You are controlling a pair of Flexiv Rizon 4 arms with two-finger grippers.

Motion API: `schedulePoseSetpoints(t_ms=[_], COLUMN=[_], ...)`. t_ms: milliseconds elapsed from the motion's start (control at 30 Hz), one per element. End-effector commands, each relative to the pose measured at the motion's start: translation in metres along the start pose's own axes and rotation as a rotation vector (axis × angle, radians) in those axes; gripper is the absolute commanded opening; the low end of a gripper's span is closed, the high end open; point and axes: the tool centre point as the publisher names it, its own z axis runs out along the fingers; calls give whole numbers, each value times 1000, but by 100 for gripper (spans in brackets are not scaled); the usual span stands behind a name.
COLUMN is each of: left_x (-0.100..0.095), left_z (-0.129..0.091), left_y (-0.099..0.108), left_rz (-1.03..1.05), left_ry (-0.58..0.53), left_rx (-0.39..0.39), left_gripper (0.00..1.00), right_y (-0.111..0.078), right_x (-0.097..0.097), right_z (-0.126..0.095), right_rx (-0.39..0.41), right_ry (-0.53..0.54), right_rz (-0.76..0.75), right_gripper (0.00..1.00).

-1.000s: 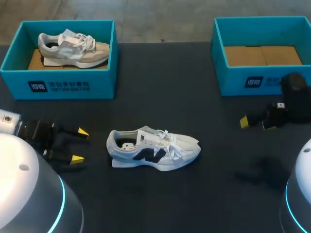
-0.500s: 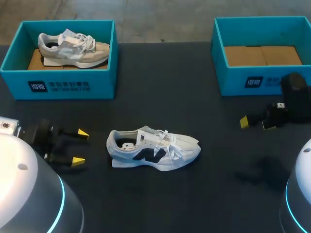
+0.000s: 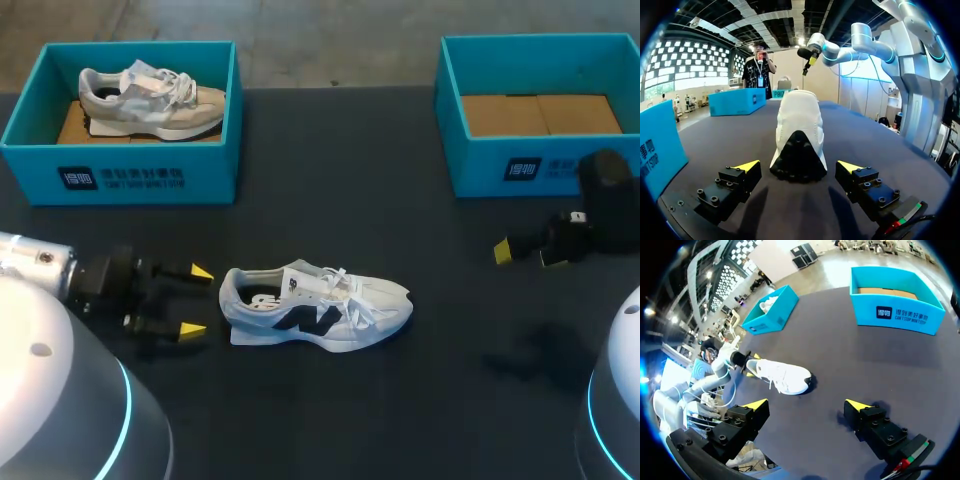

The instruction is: Take the shoe out of the shoebox, open the shoe tongue, remove and reinsert the insole, then place the shoe into the shoebox

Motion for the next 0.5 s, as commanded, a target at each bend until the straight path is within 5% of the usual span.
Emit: schedulePoseSetpoints(t_ms=[33,500], left_x=[-5,-4], left_z=[13,49], left_y=[1,-8], left_rz=[-1,-17], left_ry=[18,17], left_rx=[4,50], left_gripper=[100,100], right_y=[-1,-1], right_x=[1,1], right_z=[0,0], right_rx=[0,0], right_ry=[-3,-3], right_rz=[1,1], right_gripper=[100,100])
